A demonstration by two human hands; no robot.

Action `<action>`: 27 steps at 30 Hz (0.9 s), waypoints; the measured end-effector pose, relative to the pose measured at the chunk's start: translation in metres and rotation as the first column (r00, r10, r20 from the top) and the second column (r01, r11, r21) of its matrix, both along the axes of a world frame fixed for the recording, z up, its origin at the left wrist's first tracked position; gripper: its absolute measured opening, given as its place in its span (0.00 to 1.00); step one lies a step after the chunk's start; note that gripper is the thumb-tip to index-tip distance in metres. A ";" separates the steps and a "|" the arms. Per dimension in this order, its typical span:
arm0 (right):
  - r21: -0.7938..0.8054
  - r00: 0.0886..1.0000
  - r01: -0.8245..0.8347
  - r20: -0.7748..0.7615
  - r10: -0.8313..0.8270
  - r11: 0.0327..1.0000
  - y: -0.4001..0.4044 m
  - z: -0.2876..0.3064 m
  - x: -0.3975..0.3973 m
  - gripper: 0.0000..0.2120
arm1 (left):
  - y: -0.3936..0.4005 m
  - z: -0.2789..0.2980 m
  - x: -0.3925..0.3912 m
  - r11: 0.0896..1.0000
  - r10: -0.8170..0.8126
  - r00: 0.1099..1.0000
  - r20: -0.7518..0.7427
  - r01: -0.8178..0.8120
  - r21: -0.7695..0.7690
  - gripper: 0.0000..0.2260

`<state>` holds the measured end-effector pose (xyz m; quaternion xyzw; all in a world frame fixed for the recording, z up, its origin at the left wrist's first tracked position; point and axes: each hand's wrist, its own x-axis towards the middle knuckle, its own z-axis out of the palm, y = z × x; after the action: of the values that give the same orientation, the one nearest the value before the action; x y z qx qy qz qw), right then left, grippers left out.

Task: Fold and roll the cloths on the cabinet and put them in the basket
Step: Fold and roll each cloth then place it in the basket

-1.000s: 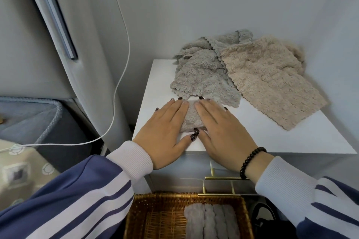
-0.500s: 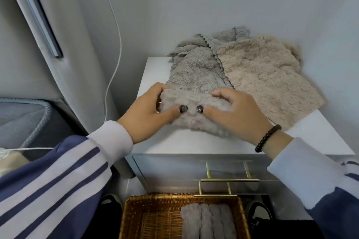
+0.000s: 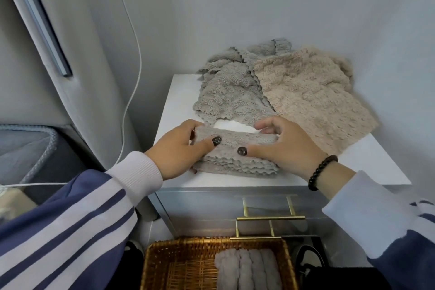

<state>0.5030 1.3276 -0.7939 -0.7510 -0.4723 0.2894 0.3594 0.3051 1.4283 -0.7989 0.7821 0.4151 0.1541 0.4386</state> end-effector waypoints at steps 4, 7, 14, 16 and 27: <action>0.079 0.965 -0.092 0.255 0.069 0.993 -0.004 -0.001 -0.003 0.27 | -0.012 0.002 0.002 0.931 -0.053 0.985 -0.164 0.108 0.348 0.24; 0.105 0.905 -0.227 0.391 0.170 0.968 -0.007 0.003 -0.006 0.24 | -0.016 -0.002 0.000 0.767 -0.122 0.959 -0.257 0.255 0.588 0.28; -0.101 0.653 -0.465 0.631 0.418 0.879 -0.026 -0.018 -0.016 0.29 | -0.018 -0.029 -0.009 0.681 -0.257 0.870 -0.420 0.471 0.561 0.31; -0.172 0.640 -0.425 0.638 0.429 0.889 -0.028 -0.024 -0.012 0.31 | -0.017 -0.033 -0.012 0.684 -0.233 0.848 -0.476 0.491 0.540 0.34; -0.350 0.575 -0.341 0.657 0.488 0.873 -0.018 -0.016 0.001 0.39 | -0.031 -0.029 -0.003 0.411 -0.113 0.831 -0.545 0.538 0.736 0.31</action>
<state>0.5040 1.3097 -0.8101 -0.7000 -0.7089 0.0856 -0.0077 0.3016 1.3977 -0.8276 0.9726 0.1958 0.0817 -0.0945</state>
